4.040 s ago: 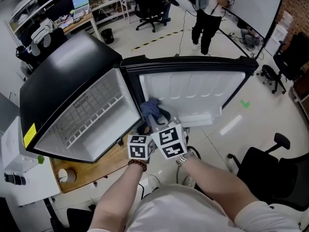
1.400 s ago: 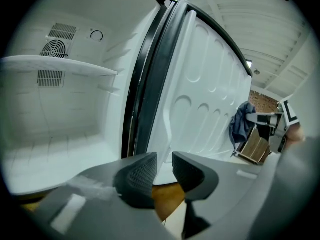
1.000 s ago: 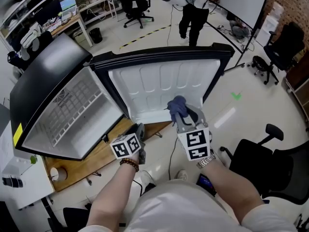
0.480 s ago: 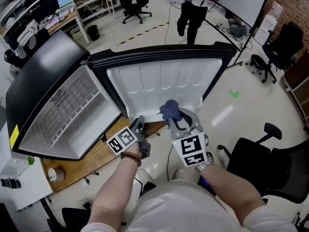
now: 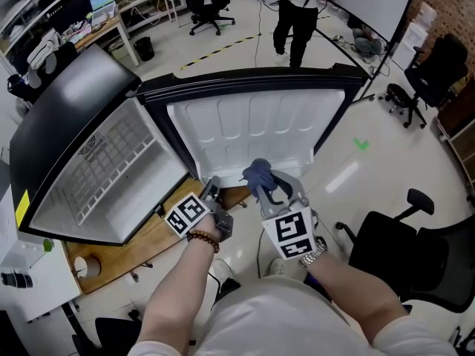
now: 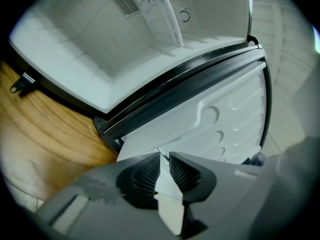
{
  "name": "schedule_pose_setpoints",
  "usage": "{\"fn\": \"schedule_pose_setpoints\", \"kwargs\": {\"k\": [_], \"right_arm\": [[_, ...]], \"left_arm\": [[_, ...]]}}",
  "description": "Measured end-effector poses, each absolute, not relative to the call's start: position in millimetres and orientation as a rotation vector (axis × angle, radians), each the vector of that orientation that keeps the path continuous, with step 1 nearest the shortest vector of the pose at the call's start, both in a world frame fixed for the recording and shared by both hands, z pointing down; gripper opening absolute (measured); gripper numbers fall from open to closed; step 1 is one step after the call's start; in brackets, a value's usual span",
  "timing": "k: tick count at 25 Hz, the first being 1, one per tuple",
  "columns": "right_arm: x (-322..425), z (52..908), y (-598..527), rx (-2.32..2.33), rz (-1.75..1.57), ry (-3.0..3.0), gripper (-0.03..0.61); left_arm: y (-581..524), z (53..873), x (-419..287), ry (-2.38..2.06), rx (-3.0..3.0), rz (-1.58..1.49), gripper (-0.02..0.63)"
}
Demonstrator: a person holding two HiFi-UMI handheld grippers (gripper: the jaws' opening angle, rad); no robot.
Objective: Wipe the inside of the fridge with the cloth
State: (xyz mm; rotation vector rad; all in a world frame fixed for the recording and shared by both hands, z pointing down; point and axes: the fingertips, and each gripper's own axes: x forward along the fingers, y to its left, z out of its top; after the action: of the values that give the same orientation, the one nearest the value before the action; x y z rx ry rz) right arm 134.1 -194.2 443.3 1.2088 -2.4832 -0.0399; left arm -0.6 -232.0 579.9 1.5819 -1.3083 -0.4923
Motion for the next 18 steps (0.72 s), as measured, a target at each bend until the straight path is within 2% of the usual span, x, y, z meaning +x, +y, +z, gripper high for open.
{"fn": "schedule_pose_setpoints", "kwargs": {"k": [5, 18], "right_arm": [[132.9, 448.2, -186.2, 1.189, -0.035, -2.482, 0.098], [123.4, 451.3, -175.5, 1.149, -0.022, -2.502, 0.098]], "left_arm": [[-231.9, 579.1, -0.2, -1.276, 1.564, -0.561, 0.078], [-200.7, 566.7, 4.0, -1.246, 1.615, -0.552, 0.065]]}}
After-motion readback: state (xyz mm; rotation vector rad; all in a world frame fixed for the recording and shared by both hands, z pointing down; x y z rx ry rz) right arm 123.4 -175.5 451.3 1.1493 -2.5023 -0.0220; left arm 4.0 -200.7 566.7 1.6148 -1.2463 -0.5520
